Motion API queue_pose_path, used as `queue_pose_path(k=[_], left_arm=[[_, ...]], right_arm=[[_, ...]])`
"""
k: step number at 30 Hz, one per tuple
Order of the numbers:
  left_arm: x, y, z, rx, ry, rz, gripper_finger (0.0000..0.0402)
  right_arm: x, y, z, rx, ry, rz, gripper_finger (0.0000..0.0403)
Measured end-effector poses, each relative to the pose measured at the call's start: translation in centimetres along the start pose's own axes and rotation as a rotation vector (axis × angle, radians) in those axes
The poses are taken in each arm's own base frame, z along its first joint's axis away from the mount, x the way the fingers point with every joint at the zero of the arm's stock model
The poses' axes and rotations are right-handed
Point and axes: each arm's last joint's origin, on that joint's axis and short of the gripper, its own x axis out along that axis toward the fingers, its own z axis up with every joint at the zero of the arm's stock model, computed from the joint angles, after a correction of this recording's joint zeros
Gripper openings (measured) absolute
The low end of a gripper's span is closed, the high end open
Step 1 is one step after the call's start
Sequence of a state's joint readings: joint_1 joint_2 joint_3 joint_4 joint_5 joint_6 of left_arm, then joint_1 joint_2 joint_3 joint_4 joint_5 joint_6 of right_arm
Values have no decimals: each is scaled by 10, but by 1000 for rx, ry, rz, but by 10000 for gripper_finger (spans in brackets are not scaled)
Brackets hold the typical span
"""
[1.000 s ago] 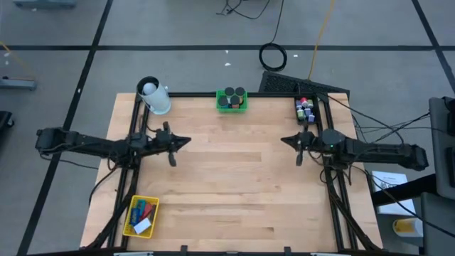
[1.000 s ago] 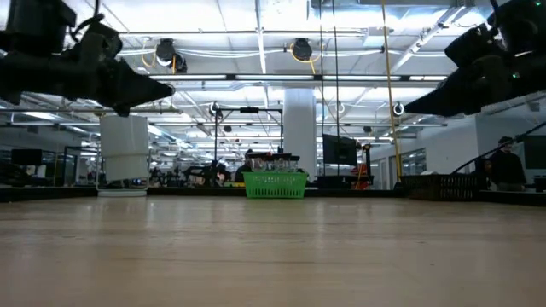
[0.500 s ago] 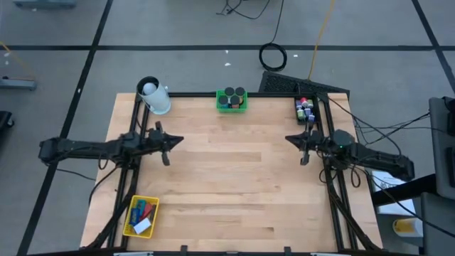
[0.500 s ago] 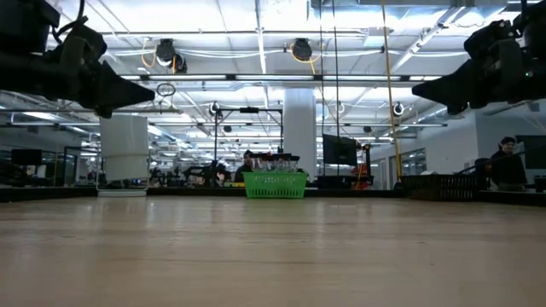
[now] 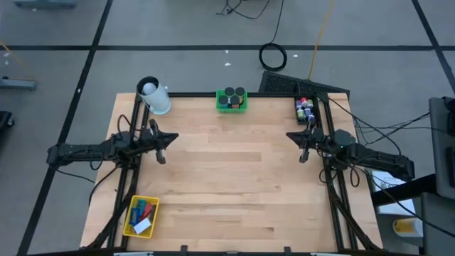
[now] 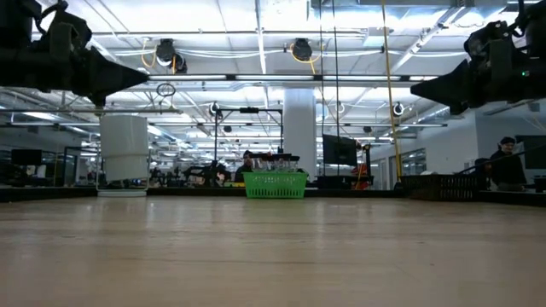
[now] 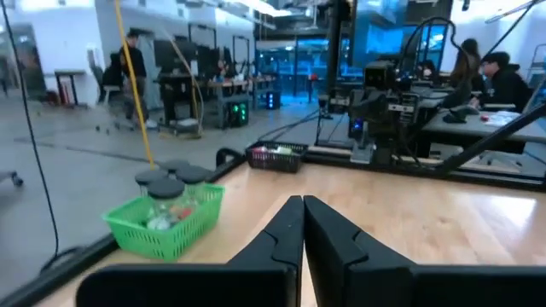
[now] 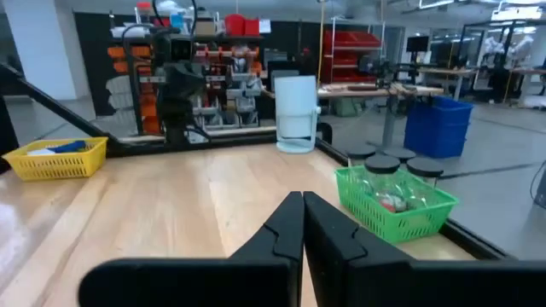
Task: Pick & Place Office items
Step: Return to Home Position
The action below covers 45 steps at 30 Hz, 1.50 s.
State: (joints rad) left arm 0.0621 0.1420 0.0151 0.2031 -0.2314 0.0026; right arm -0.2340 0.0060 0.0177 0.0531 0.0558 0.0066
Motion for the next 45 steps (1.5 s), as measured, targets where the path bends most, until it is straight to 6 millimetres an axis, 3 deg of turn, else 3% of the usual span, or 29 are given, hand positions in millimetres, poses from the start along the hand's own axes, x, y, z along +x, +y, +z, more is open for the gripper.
queue_pose_path(k=[5, 10, 17, 28, 45], left_arm=[[-8, 3, 1, 48, -24, -40, 4], [-8, 10, -4, -11, 31, 26, 19], [-7, 17, -5, -38, 39, 100, 4], [-6, 17, -5, -15, 35, 104, 54], [-6, 17, -2, -12, 4, 104, 58]], right_arm=[[0, 0, 1, 14, -8, 3, 0], [0, -2, 1, 19, -7, -58, 0], [0, -3, 0, 27, -4, -115, 0], [0, -4, 0, -36, 0, -132, 0], [0, -4, 1, -18, -10, -125, 4]])
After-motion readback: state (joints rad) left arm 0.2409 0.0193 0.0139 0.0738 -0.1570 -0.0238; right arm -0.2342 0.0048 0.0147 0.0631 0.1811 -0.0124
